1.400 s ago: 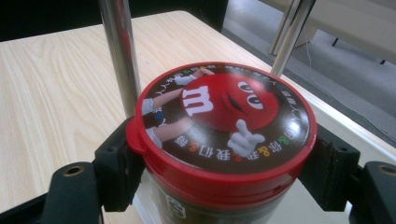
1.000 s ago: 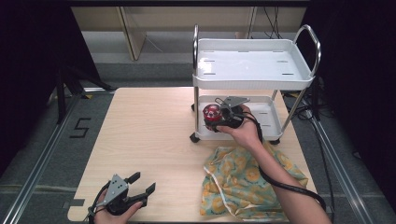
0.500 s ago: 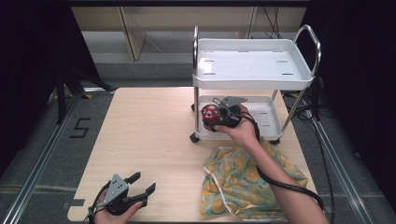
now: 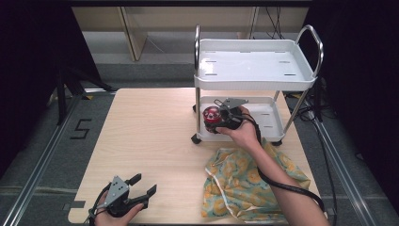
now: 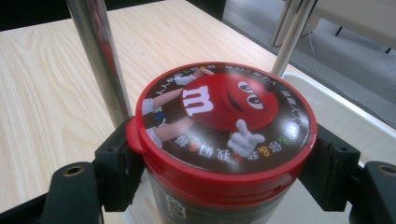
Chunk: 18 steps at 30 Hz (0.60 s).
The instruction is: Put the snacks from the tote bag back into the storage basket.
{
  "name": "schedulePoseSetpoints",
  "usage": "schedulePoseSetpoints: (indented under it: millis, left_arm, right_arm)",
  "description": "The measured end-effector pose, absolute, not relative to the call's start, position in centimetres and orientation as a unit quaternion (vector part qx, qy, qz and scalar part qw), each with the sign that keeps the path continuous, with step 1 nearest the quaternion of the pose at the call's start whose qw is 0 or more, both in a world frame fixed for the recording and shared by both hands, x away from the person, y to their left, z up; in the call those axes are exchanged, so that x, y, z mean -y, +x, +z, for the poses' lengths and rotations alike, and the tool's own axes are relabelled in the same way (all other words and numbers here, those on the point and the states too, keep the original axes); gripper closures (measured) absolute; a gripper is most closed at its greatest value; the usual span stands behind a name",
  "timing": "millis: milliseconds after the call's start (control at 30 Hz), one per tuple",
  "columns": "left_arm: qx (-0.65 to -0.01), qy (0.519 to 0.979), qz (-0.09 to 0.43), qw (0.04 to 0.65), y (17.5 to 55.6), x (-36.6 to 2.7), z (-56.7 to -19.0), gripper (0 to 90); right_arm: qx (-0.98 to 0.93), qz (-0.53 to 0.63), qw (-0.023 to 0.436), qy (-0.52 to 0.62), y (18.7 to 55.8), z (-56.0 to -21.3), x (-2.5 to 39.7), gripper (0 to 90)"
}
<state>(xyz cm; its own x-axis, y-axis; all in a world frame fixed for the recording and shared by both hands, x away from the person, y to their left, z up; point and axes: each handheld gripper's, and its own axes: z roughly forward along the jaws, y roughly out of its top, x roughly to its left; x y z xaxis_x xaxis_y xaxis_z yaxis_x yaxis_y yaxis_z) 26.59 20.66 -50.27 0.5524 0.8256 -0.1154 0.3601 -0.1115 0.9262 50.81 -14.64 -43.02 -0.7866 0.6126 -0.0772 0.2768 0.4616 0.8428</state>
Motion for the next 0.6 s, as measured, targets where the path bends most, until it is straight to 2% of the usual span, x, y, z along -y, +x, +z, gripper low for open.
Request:
schedulePoseSetpoints:
  millis: [433,600]
  left_arm:
    - [-0.414,0.714,0.224,0.518,26.63,-20.79,-50.27,28.0]
    - [-0.414,0.714,0.224,0.518,26.63,-20.78,-50.27,28.1]
  right_arm:
    - [-0.838,0.438,0.186,0.266,50.92,-43.62,14.18,26.5]
    - [-0.837,0.444,0.171,0.269,50.75,-43.6,14.02,26.5]
